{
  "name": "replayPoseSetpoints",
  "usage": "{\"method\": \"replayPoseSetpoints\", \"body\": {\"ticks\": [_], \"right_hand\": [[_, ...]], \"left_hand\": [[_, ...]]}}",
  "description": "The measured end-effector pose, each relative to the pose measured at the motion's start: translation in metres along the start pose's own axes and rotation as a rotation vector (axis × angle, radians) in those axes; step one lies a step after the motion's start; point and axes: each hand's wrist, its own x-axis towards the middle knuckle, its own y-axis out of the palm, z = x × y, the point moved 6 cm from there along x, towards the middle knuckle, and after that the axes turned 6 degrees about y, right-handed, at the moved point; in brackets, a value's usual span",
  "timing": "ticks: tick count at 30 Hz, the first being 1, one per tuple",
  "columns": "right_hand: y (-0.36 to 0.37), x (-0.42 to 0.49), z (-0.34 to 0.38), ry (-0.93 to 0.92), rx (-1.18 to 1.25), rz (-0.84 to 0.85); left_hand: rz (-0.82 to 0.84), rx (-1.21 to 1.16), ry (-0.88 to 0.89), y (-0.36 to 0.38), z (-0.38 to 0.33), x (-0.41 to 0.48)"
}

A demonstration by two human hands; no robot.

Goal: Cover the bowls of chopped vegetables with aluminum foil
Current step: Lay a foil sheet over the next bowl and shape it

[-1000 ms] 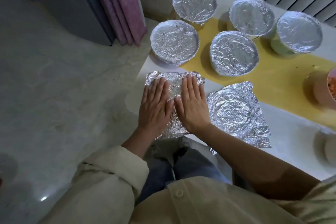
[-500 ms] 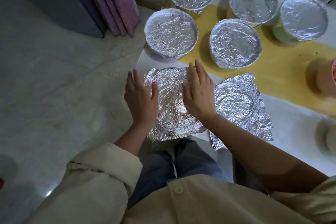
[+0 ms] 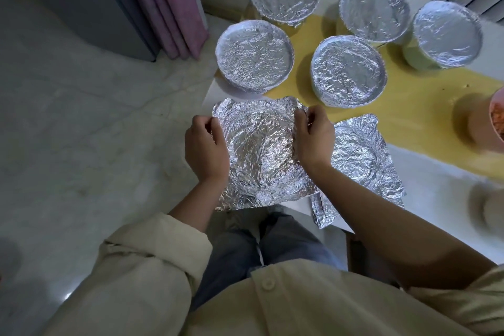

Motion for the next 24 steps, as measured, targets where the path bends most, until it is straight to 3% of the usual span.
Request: {"method": "replayPoseSetpoints", "body": {"ticks": [7, 12, 20, 22, 24], "right_hand": [[0.021, 0.017, -0.002, 0.001, -0.12, 0.065], [0.031, 0.02, -0.008, 0.012, -0.092, 0.091], [0.033, 0.02, -0.01, 0.088, -0.021, 0.145], [0.03, 0.019, -0.009, 0.065, -0.036, 0.117], [0.029, 0.016, -0.009, 0.044, -0.047, 0.082]], "left_hand": [[0.078, 0.135, -0.046, 0.007, 0.001, 0.013], [0.068, 0.074, -0.033, 0.008, 0.007, 0.019], [0.122, -0.016, -0.178, 0.019, 0.032, 0.018], [0.029, 0.049, -0.112, 0.005, 0.02, 0.018], [-0.04, 0.135, 0.072, -0.007, -0.002, 0.014]]}}
